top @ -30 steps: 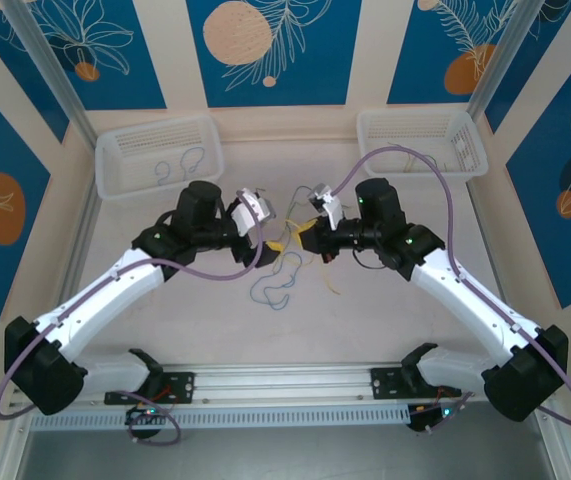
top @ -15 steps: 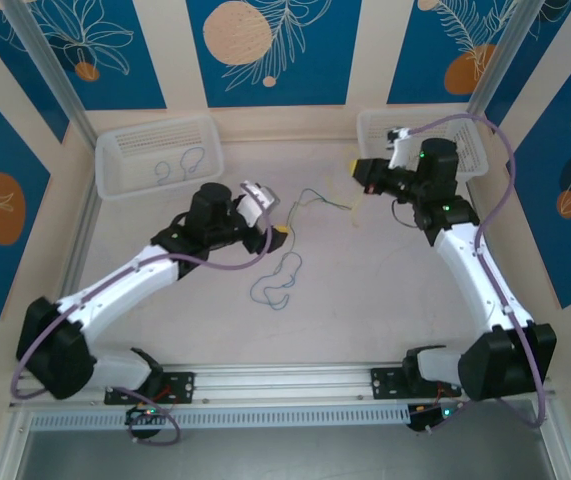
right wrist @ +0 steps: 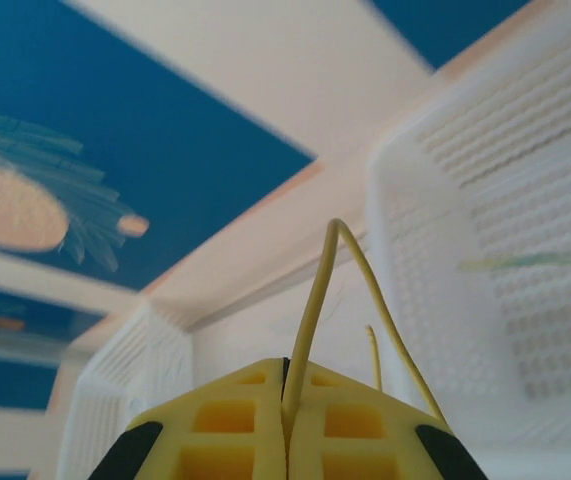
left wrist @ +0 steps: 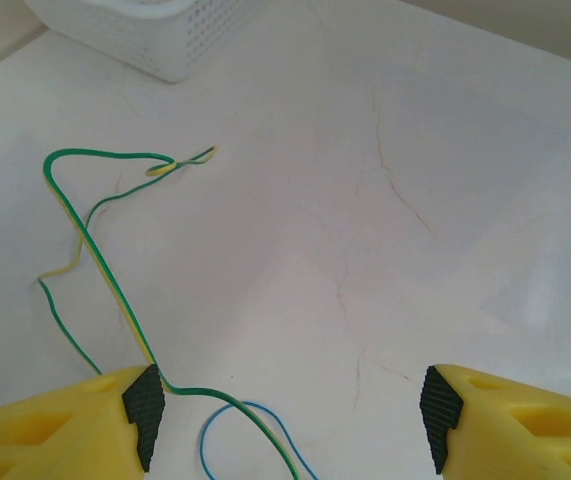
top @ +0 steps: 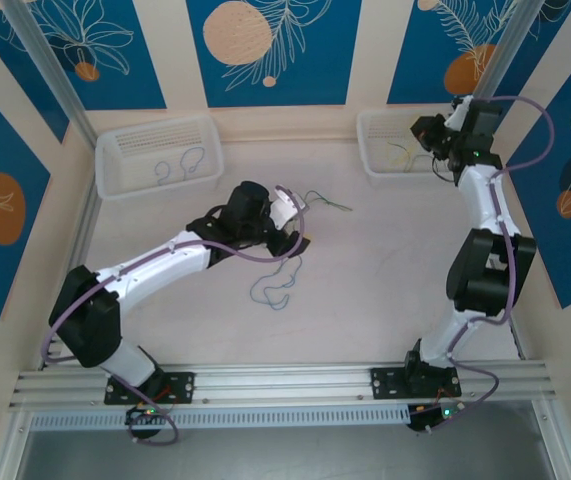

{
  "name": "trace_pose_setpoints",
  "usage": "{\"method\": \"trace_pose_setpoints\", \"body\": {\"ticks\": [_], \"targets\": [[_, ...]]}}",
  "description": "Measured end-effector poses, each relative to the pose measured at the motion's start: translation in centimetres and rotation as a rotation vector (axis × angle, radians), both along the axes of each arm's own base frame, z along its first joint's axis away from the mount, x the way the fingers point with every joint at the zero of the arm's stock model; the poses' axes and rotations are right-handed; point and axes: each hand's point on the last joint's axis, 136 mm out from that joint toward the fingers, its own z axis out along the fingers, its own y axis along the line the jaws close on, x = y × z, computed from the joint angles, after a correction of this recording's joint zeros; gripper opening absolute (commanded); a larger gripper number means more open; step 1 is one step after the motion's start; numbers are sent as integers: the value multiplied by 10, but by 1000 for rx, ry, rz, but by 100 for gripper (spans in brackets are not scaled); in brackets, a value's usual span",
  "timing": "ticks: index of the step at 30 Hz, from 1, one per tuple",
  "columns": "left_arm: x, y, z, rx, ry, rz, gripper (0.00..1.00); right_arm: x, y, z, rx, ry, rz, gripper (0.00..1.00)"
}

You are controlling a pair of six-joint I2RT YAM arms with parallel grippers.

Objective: Untangle the cables

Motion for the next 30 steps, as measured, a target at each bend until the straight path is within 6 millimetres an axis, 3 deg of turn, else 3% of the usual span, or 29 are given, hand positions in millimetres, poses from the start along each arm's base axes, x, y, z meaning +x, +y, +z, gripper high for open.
{"method": "trace_pose_setpoints", "body": {"ticks": [4, 8, 9, 11, 15, 16, 17, 21, 24, 26, 30], "targets": [[-3, -2, -1, 7, 1, -4, 71, 33, -39, -6, 0, 65, -157, 0], [-3, -1, 0, 5, -3, -1, 71, 56, -66, -28, 10, 138, -270, 2], [-3, -1, 0, 7, -4, 2, 71, 62, -72, -36, 10, 158, -290, 13], [-2, 0, 0, 12, -5, 7, 70, 77, -81, -50, 3, 196, -319, 61], [-6, 8, 0, 13, -19, 23, 65, 97, -95, -76, -26, 272, -358, 71], [-8, 12, -1, 12, -24, 29, 64, 96, -96, -82, -39, 294, -362, 80], [-11, 15, -1, 9, -27, 34, 63, 93, -97, -88, -52, 322, -370, 99], [-12, 23, -4, 14, -40, 61, 61, 77, -95, -99, -100, 394, -386, 100], [-10, 25, -7, 22, -39, 77, 60, 59, -85, -94, -121, 420, -370, 100], [-9, 26, -9, 24, -38, 87, 60, 46, -75, -82, -136, 419, -352, 97], [-9, 29, -16, 35, -29, 102, 60, 6, -36, -33, -172, 340, -276, 92]]}}
